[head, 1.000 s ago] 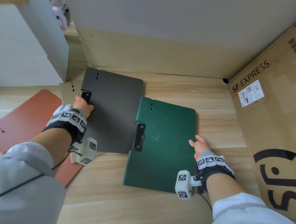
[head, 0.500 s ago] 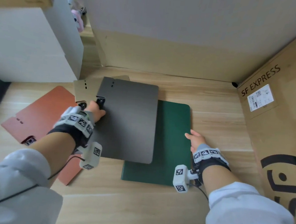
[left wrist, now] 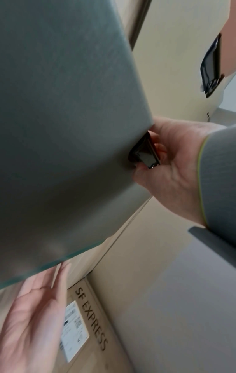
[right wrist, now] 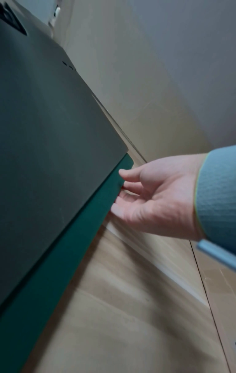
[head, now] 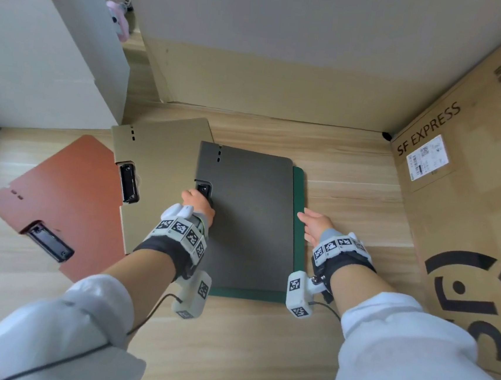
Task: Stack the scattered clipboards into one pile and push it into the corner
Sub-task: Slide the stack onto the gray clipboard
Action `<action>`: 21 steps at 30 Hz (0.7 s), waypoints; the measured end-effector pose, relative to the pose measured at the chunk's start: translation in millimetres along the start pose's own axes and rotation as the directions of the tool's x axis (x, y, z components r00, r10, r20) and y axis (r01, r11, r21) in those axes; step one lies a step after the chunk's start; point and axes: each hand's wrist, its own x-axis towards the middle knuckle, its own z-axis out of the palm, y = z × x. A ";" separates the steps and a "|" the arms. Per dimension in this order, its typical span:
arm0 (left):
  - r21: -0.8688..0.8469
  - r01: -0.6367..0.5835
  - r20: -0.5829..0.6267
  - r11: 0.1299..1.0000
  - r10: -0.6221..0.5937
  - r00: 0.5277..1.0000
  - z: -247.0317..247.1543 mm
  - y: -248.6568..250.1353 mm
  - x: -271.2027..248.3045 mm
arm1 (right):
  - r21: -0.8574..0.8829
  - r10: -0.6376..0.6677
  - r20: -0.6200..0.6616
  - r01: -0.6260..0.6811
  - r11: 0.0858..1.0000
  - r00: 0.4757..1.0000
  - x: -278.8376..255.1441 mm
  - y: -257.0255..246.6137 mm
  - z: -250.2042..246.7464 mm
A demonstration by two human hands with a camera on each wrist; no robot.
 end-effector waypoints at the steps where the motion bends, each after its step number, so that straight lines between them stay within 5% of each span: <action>1: 0.010 0.007 -0.005 1.000 -0.007 1.000 2.5 0.9 -3.6 | -0.010 -0.004 0.004 0.005 1.000 1.000 -0.1 1.4 -0.3; 9: -0.019 -0.038 0.009 0.999 0.039 0.999 17.1 4.6 -17.1 | -0.034 -0.088 0.043 0.089 0.995 0.995 -1.1 4.7 0.5; 13: 0.113 -0.023 0.028 0.993 0.020 0.999 17.2 8.7 -22.2 | 0.034 -0.069 0.042 0.067 0.997 0.997 -3.7 9.2 1.5; 21: 0.105 -0.030 0.070 0.994 0.023 0.997 21.9 5.8 -11.6 | 0.054 -0.021 -0.072 0.025 0.998 0.997 -5.3 8.7 4.2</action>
